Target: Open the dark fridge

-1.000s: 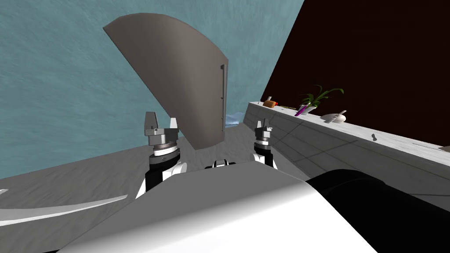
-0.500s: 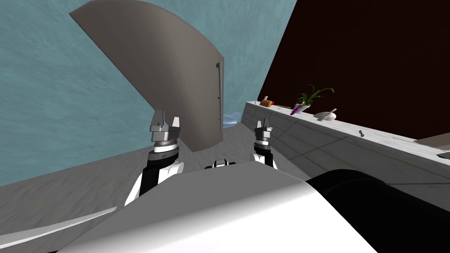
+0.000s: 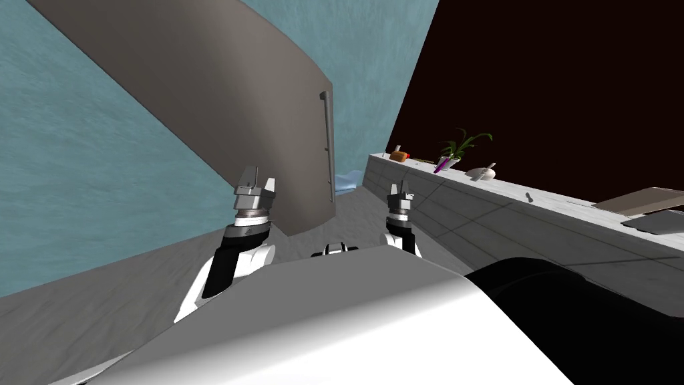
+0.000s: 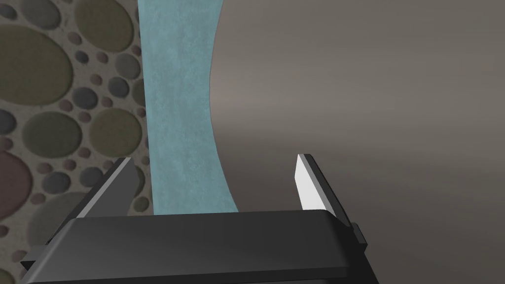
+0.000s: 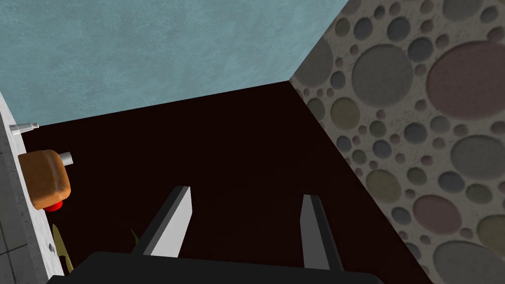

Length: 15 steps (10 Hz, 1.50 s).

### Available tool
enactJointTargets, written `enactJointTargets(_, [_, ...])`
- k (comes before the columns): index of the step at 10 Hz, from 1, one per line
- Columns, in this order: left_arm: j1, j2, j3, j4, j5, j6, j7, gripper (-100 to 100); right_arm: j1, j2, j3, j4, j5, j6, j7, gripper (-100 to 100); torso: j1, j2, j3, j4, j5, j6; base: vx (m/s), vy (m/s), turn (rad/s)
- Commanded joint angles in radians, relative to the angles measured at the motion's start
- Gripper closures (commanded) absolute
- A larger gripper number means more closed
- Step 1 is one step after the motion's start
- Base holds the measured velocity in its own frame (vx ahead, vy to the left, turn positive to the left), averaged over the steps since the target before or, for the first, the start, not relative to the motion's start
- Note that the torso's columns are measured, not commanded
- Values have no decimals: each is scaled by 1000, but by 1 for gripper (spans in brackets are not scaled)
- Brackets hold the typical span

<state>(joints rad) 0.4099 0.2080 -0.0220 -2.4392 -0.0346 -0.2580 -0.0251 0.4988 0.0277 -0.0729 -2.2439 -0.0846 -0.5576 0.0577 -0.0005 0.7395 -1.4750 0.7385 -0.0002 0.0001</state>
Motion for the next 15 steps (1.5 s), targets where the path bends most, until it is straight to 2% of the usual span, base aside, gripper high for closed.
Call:
enactJointTargets(1, [-20, 21, 9, -5, 5, 68, -7, -100, 0, 0, 0, 0, 0, 0, 0, 0, 1, -1, 0, 0, 0, 0, 42, -9, -102])
enactJointTargets(4, [-47, 50, 24, -9, 15, 145, -16, -100, 0, 0, 0, 0, 0, 0, 0, 0, 1, -2, -2, -1, 0, 0, 62, -8, -127])
enactJointTargets(5, [-47, 50, 24, -9, 15, 155, -16, -100, 0, 0, 0, 0, 0, 0, 0, 0, 0, -1, -1, 0, 0, 0, 44, -3, -59])
enactJointTargets(6, [-62, 66, 31, -10, 20, 192, -20, -100, 0, 0, 0, 0, 0, 0, 0, 0, 1, 0, 0, 0, 0, 0, 43, -10, -125])
enactJointTargets(7, [-62, 66, 31, -10, 20, 201, -20, -100, 0, 0, 0, 0, 0, 0, 0, 0, 0, -1, 0, 0, 0, 0, 41, -4, -62])
enactJointTargets(8, [-76, 82, 40, -11, 25, 239, -25, -100, 0, 0, 0, 0, 0, 0, 0, 0, 1, -1, -1, 0, 0, 0, 56, -4, -123])
enactJointTargets(9, [-76, 82, 40, -11, 25, 249, -25, -100, 0, 0, 0, 0, 0, 0, 0, 0, 1, -2, -1, -1, 0, 0, 53, 5, -67])
enactJointTargets(10, [-91, 99, 48, -12, 30, 290, -30, -100, 0, 0, 0, 0, 0, 0, 0, 0, 1, -2, -1, -1, 0, 0, 60, -5, -119])
enactJointTargets(11, [-91, 99, 48, -12, 30, 297, -30, -100, 0, 0, 0, 0, 0, 0, 0, 0, 0, -2, -1, -1, 0, 0, 49, -3, -86])
enactJointTargets(14, [-122, 135, 65, -12, 41, 385, -39, -100, 0, 0, 0, 0, 0, 0, 0, 0, 1, -1, -1, 0, 0, -1, 54, 1, -115])
enactJointTargets(15, [-122, 135, 65, -12, 41, 398, -39, -100, 0, 0, 0, 0, 0, 0, 0, 0, 0, -2, -1, -1, 0, 0, 52, -4, -70])
